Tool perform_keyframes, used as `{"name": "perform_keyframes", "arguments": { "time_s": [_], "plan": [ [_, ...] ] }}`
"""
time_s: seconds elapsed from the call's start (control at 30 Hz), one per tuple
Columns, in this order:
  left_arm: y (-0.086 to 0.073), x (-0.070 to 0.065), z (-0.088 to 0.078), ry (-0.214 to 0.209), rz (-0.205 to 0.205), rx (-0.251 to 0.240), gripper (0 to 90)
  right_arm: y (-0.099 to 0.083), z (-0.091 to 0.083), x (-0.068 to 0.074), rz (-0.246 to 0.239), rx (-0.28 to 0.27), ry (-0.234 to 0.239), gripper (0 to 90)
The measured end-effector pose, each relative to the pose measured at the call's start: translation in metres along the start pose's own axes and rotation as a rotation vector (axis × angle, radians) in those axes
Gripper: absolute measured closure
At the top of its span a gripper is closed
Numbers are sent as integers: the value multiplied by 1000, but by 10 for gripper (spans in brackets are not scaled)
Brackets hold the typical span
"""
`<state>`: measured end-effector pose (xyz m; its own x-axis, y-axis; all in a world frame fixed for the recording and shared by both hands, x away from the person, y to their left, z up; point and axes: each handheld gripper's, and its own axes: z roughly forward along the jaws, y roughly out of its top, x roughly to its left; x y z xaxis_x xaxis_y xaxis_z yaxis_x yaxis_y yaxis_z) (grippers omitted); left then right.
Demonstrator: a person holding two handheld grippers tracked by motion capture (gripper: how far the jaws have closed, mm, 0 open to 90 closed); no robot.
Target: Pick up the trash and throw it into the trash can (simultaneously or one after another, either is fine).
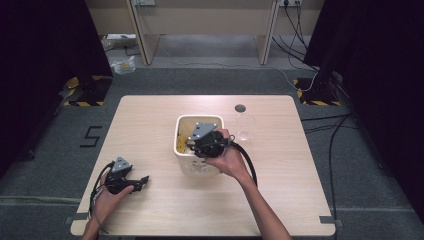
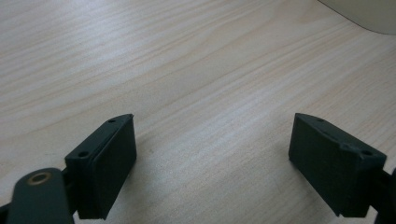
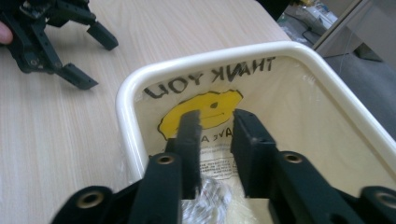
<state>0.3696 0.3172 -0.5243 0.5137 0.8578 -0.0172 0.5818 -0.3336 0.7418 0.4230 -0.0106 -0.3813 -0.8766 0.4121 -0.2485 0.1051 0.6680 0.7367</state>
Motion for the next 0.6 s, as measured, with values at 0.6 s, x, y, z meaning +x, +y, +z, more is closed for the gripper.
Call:
{"name": "perform_keyframes", "arguments": {
  "time_s": [0.6],
  "plan": [
    [0, 0, 0, 0, 1, 1, 140, -15, -55, -42, 157, -90, -182, 489]
  ]
}}
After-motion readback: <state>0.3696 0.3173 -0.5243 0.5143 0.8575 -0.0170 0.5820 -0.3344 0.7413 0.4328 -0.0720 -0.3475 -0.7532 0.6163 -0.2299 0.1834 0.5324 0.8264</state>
